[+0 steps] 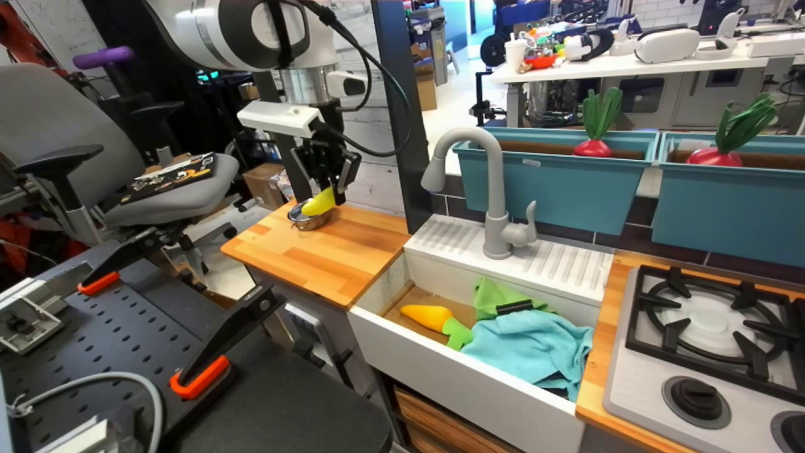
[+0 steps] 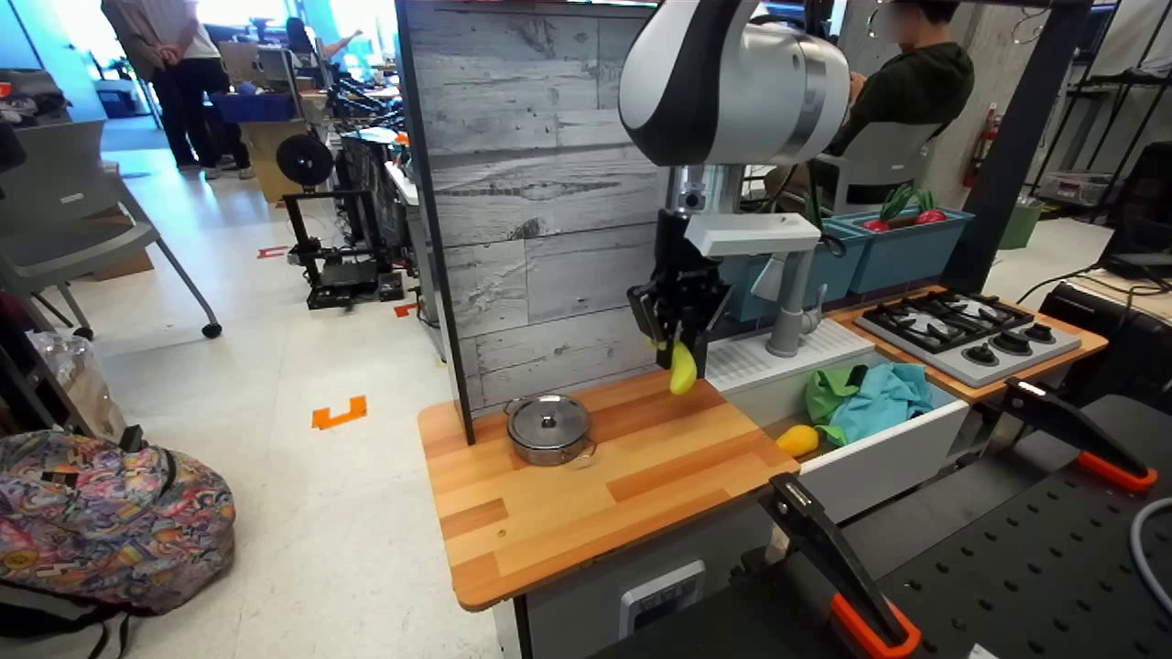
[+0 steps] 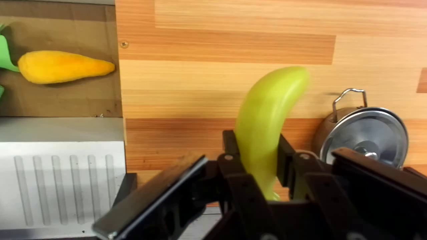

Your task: Move the banana toy backwards

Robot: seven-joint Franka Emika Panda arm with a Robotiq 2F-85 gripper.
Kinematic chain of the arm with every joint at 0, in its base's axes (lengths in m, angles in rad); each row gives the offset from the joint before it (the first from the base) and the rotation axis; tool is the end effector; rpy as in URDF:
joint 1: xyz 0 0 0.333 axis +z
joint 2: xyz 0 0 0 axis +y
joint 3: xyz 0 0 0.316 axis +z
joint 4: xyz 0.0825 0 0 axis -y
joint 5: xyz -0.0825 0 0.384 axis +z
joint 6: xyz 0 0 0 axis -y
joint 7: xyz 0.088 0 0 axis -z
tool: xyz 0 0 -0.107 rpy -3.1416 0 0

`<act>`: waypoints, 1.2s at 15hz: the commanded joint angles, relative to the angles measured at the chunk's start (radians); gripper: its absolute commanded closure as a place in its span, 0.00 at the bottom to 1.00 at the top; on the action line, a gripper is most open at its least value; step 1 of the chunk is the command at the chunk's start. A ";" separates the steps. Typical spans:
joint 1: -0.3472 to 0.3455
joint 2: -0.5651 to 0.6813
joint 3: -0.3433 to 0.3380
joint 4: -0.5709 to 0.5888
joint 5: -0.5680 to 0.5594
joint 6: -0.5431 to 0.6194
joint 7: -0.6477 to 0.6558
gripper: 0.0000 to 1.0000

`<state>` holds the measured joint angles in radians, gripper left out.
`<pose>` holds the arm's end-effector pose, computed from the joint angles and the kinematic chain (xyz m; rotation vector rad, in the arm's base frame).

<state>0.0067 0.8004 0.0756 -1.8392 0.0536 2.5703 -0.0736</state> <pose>0.6202 0.0495 0.0853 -3.0547 -0.1356 0.1048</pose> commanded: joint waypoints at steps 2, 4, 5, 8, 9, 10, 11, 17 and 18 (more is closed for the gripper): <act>-0.044 0.042 0.002 0.039 0.054 0.037 0.025 0.93; -0.039 0.067 -0.012 0.060 0.057 0.059 0.053 0.93; -0.032 0.077 -0.017 0.067 0.056 0.061 0.073 0.93; -0.008 0.121 -0.040 0.103 0.044 0.066 0.136 0.93; 0.001 0.135 -0.047 0.113 0.041 0.064 0.153 0.93; 0.013 0.149 -0.057 0.122 0.037 0.065 0.173 0.93; 0.024 0.161 -0.066 0.131 0.033 0.064 0.190 0.93; 0.099 0.242 -0.139 0.188 0.013 0.073 0.290 0.93; 0.109 0.253 -0.147 0.198 0.010 0.072 0.300 0.93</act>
<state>0.0859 0.9978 -0.0296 -1.7053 0.0826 2.6296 0.1748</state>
